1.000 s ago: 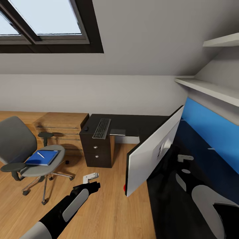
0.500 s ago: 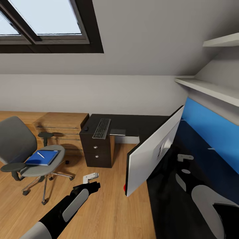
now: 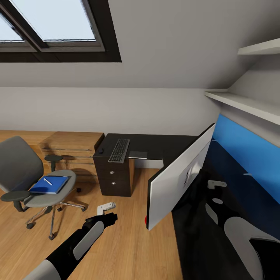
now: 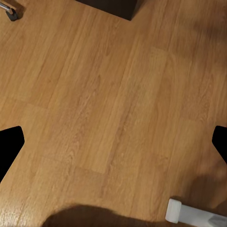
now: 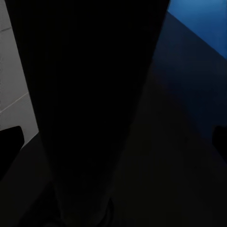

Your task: In the bedroom, organize the workspace by keeping the computer under the desk, ensuring the monitor is on the desk, placing the keyboard on the desk next to the monitor, placing the mouse on the desk next to the keyboard, moving the folder from the swivel chair onto the desk next to the mouse, stacking the notebook on top of the folder with the pen on top of the notebook, and positioning the swivel chair next to the desk.

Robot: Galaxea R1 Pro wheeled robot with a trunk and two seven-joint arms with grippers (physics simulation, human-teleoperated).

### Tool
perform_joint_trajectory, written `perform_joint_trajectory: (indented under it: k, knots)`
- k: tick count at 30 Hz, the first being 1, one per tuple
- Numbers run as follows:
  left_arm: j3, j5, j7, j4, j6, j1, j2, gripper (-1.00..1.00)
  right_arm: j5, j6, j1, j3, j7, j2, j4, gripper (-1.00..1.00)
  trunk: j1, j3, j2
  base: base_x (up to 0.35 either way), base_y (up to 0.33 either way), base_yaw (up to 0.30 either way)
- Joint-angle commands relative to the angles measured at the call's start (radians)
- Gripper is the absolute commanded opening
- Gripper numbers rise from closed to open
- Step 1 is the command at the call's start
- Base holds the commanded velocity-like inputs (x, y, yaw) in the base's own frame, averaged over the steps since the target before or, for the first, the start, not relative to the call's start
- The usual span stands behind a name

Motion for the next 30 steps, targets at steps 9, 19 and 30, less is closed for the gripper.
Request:
perform_joint_trajectory:
  k: [9, 19, 30]
  knots:
    - [-0.004, 0.007, 0.008, -0.002, 0.001, -0.002, 0.001, 1.00, -0.001, -0.005, -0.001, -0.005, 0.003, 0.003, 0.002, 1.00, 0.001, -0.002, -0.002, 0.000, 0.000, 0.000]
    - [-0.004, 0.007, 0.008, -0.002, 0.001, -0.002, 0.001, 1.00, -0.003, -0.005, -0.001, -0.005, 0.006, 0.005, 0.003, 1.00, 0.001, -0.002, -0.002, 0.000, 0.000, 0.000]
    - [-0.003, 0.006, 0.008, -0.002, 0.000, -0.002, 0.002, 1.00, -0.003, -0.005, -0.001, -0.004, 0.006, 0.008, 0.003, 1.00, 0.001, -0.002, -0.002, 0.002, 0.000, 0.000]
